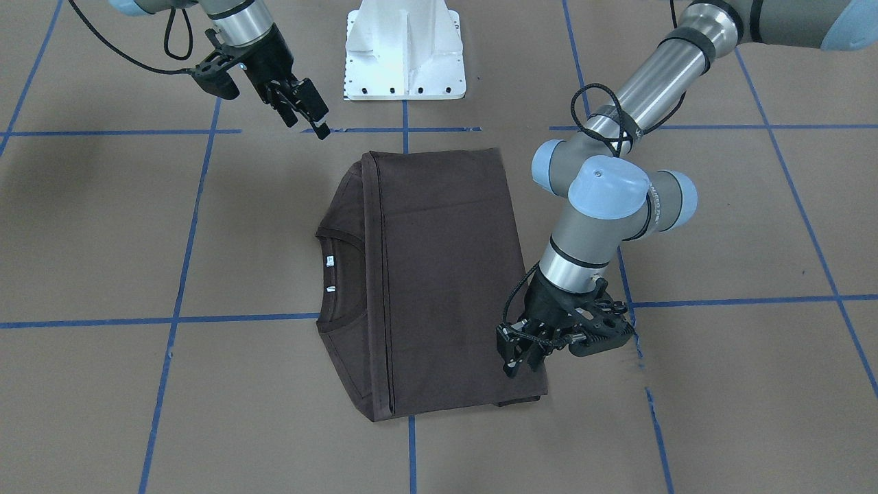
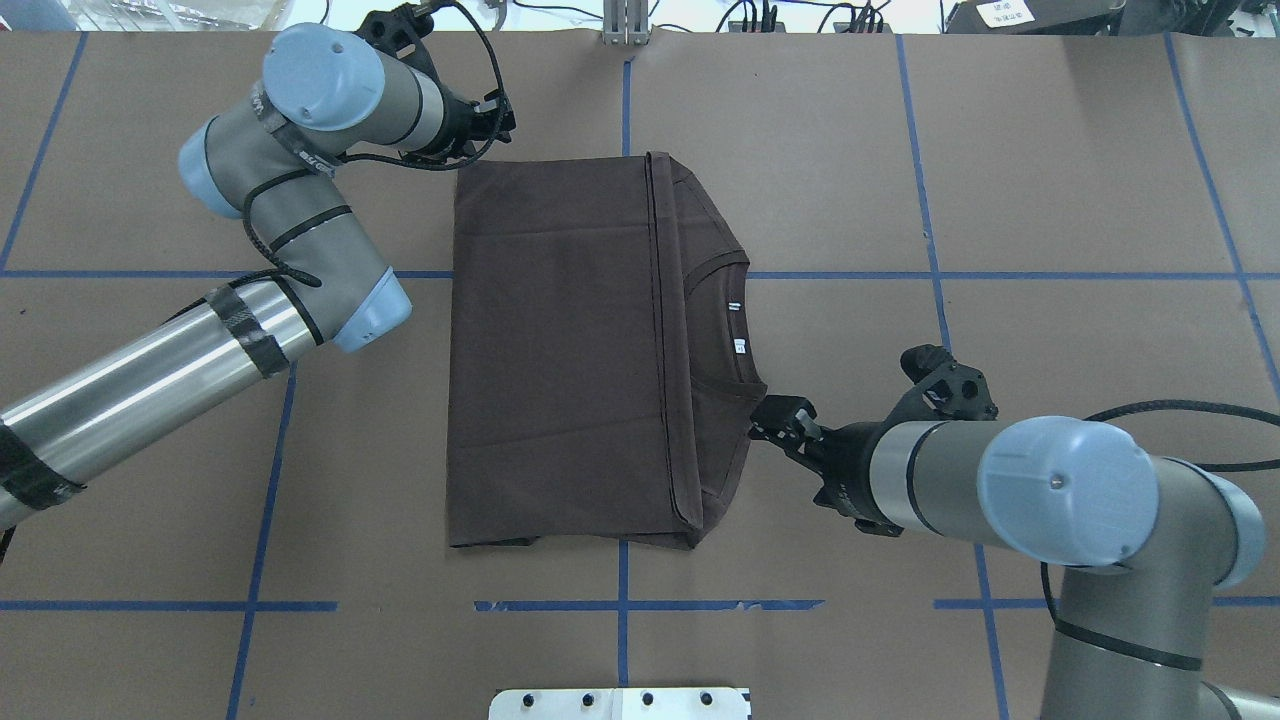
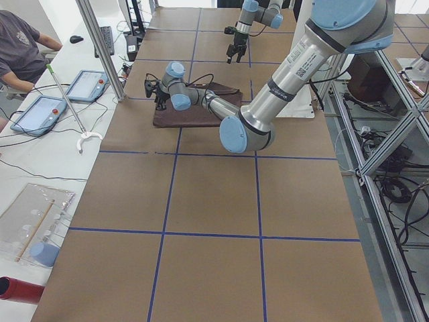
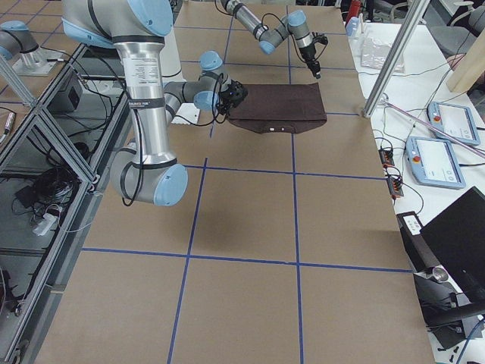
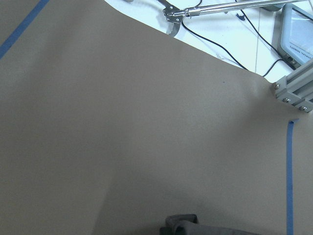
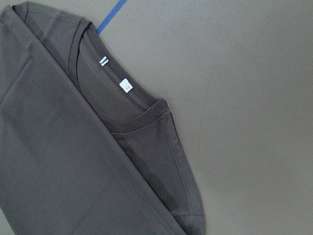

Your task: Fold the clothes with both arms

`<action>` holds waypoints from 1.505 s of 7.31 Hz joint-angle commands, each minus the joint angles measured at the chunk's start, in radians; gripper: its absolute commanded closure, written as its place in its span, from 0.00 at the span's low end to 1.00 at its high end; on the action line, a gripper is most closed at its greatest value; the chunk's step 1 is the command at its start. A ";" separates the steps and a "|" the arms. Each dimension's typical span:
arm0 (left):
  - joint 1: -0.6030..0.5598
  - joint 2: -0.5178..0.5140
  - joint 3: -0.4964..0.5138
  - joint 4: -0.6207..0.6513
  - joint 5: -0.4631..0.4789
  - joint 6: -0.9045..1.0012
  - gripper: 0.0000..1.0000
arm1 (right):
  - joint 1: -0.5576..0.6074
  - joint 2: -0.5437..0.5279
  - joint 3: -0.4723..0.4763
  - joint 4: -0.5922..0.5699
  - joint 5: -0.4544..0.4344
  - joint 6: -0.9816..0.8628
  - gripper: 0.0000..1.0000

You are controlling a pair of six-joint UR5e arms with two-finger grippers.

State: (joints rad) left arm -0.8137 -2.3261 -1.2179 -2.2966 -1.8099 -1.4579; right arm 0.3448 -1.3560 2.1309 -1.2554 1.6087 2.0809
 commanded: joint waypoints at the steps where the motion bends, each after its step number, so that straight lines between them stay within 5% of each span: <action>1: -0.024 0.146 -0.228 0.003 -0.097 -0.004 0.40 | -0.007 0.157 -0.180 -0.016 0.007 -0.065 0.00; 2: -0.024 0.169 -0.259 0.008 -0.112 -0.010 0.40 | -0.027 0.225 -0.260 -0.056 0.008 -0.193 0.00; 7: -0.022 0.174 -0.261 0.008 -0.114 -0.035 0.40 | -0.093 0.305 -0.311 -0.291 0.008 -0.831 0.00; 11: -0.021 0.175 -0.264 0.008 -0.114 -0.048 0.40 | -0.087 0.282 -0.344 -0.292 0.011 -0.906 0.00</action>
State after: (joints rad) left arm -0.8351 -2.1506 -1.4806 -2.2887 -1.9236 -1.5016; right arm 0.2524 -1.0621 1.7917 -1.5472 1.6190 1.2066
